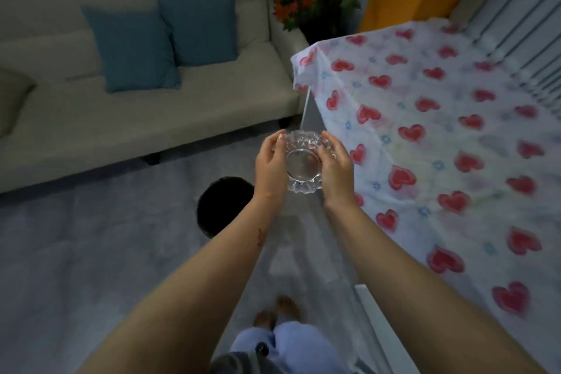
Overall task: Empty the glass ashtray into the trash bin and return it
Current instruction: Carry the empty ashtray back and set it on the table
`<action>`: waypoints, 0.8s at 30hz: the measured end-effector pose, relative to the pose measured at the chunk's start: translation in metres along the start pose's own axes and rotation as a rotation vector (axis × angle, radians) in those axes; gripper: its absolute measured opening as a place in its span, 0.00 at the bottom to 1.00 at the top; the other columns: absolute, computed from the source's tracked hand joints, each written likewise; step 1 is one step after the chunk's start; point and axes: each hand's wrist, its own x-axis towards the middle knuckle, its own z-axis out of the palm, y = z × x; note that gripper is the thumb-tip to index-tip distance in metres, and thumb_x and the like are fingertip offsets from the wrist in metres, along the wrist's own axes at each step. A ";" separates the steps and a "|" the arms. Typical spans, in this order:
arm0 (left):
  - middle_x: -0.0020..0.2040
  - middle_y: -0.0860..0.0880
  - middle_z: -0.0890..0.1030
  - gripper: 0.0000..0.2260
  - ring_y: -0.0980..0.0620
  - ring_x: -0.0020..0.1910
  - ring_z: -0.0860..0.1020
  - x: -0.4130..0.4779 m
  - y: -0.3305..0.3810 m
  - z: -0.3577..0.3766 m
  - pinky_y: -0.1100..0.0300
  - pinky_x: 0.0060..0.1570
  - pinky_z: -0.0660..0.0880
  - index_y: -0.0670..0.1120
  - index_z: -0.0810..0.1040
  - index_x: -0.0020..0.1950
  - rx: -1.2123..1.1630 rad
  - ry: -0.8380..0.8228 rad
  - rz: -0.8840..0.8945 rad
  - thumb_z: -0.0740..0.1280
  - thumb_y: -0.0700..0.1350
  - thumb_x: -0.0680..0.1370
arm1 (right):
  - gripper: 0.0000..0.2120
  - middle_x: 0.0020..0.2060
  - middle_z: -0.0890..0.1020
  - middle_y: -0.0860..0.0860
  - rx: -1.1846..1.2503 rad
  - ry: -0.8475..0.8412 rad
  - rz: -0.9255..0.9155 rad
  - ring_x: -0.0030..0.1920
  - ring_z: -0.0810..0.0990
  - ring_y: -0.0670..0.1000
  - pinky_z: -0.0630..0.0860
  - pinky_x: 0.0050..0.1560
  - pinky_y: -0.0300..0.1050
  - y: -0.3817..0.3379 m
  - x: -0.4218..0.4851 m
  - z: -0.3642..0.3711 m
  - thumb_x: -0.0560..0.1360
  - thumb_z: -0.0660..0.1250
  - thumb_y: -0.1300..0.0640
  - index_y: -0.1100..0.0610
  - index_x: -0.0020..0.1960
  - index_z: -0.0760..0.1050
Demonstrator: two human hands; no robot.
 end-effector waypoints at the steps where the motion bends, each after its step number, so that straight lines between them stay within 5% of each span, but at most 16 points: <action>1: 0.57 0.44 0.82 0.10 0.45 0.58 0.80 -0.005 0.001 0.009 0.47 0.64 0.75 0.44 0.78 0.59 0.017 -0.037 0.011 0.62 0.46 0.82 | 0.17 0.64 0.78 0.51 -0.009 0.033 -0.006 0.59 0.80 0.48 0.78 0.59 0.43 -0.003 -0.002 -0.010 0.80 0.62 0.61 0.54 0.68 0.74; 4: 0.51 0.46 0.79 0.08 0.51 0.50 0.78 -0.021 0.004 0.035 0.53 0.57 0.75 0.43 0.76 0.57 0.032 -0.143 0.020 0.61 0.45 0.83 | 0.17 0.64 0.79 0.51 -0.037 0.147 -0.017 0.62 0.79 0.52 0.76 0.65 0.51 -0.012 -0.011 -0.040 0.79 0.63 0.58 0.51 0.67 0.75; 8: 0.48 0.46 0.81 0.12 0.51 0.48 0.79 -0.042 0.005 0.070 0.58 0.52 0.76 0.39 0.79 0.57 0.042 -0.287 -0.030 0.62 0.47 0.82 | 0.17 0.59 0.80 0.51 0.085 0.284 0.005 0.55 0.83 0.50 0.79 0.61 0.50 -0.018 -0.024 -0.080 0.79 0.62 0.59 0.52 0.67 0.74; 14: 0.63 0.48 0.79 0.20 0.49 0.63 0.77 -0.068 -0.002 0.130 0.50 0.67 0.72 0.46 0.78 0.64 0.180 -0.510 -0.073 0.62 0.57 0.79 | 0.17 0.64 0.78 0.54 0.250 0.477 0.010 0.59 0.81 0.53 0.79 0.60 0.46 -0.022 -0.030 -0.141 0.79 0.63 0.59 0.54 0.68 0.73; 17: 0.63 0.50 0.75 0.19 0.52 0.63 0.74 -0.079 -0.005 0.168 0.59 0.62 0.69 0.45 0.75 0.67 0.237 -0.599 -0.069 0.59 0.54 0.82 | 0.18 0.63 0.78 0.52 0.266 0.560 -0.011 0.59 0.80 0.51 0.78 0.61 0.45 -0.021 -0.026 -0.174 0.80 0.62 0.56 0.53 0.70 0.71; 24: 0.63 0.51 0.77 0.20 0.52 0.61 0.75 -0.094 -0.035 0.270 0.55 0.63 0.71 0.47 0.76 0.67 0.332 -0.735 -0.120 0.57 0.57 0.82 | 0.15 0.60 0.78 0.49 0.262 0.797 -0.033 0.59 0.79 0.51 0.78 0.57 0.44 -0.020 0.005 -0.260 0.81 0.58 0.52 0.51 0.67 0.73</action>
